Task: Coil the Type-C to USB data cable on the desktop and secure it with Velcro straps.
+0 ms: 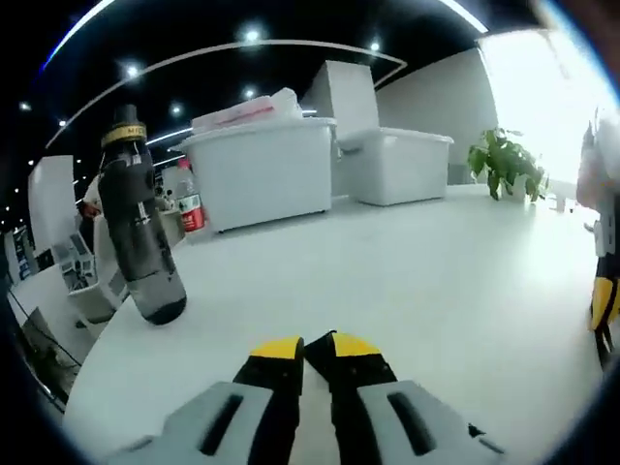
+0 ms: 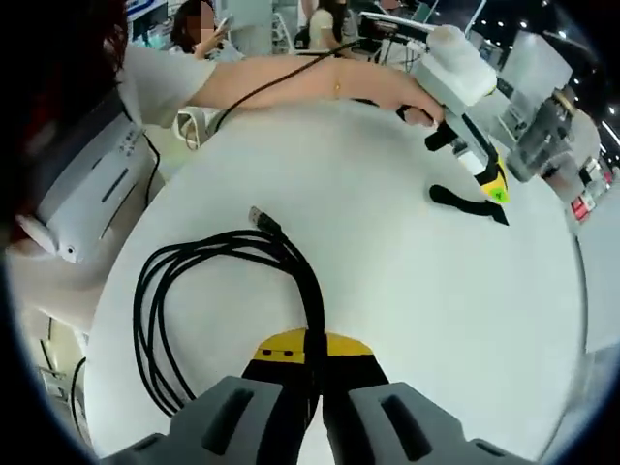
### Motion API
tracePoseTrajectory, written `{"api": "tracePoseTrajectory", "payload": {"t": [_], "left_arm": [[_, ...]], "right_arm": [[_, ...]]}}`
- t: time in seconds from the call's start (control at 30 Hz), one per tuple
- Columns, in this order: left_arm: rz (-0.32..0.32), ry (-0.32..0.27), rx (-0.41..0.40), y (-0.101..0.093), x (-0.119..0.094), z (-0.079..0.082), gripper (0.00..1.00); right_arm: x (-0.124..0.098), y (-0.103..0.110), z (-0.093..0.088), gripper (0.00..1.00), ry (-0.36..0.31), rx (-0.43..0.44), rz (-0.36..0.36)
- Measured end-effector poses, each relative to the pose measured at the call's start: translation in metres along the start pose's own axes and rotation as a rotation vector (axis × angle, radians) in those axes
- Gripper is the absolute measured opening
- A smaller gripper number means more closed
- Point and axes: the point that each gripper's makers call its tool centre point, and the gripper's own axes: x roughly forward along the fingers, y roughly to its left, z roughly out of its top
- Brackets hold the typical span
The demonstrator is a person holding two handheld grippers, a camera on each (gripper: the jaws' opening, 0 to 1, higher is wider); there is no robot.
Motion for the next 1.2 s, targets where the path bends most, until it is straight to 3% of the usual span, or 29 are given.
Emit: {"api": "tracePoseTrajectory", "payload": {"t": [0.17, 0.33, 0.57, 0.8, 0.9, 1.0, 1.07, 1.17, 1.2], "left_arm": [[-0.026, 0.071, 0.032, -0.009, 0.009, -0.018, 0.06], [-0.026, 0.074, -0.019, -0.021, 0.012, -0.012, 0.05], [-0.070, 0.095, 0.067, -0.082, 0.017, -0.001, 0.04], [-0.209, 0.018, 0.169, -0.169, 0.033, 0.019, 0.04], [-0.265, 0.002, 0.171, -0.202, 0.038, 0.025, 0.04], [-0.310, -0.033, 0.243, -0.234, 0.043, 0.033, 0.04], [-0.308, -0.033, 0.308, -0.245, 0.047, 0.037, 0.04], [-0.297, -0.041, 0.276, -0.245, 0.050, 0.044, 0.08], [-0.282, -0.051, 0.221, -0.242, 0.051, 0.047, 0.08]], "right_arm": [[-0.007, 0.006, -0.009, 0.02, -0.004, 0.019, -0.016], [-0.012, 0.011, -0.014, 0.02, -0.041, 0.041, -0.026], [-0.025, 0.018, -0.031, 0.02, -0.081, 0.091, -0.072], [-0.040, 0.042, -0.049, 0.02, -0.072, 0.116, -0.099], [-0.044, 0.049, -0.055, 0.02, -0.079, 0.129, -0.113], [-0.049, 0.055, -0.060, 0.02, -0.095, 0.142, -0.128], [-0.050, 0.057, -0.063, 0.02, -0.103, 0.142, -0.141], [-0.054, 0.060, -0.063, 0.02, -0.136, 0.144, -0.154], [-0.056, 0.060, -0.063, 0.02, -0.151, 0.146, -0.161]]}}
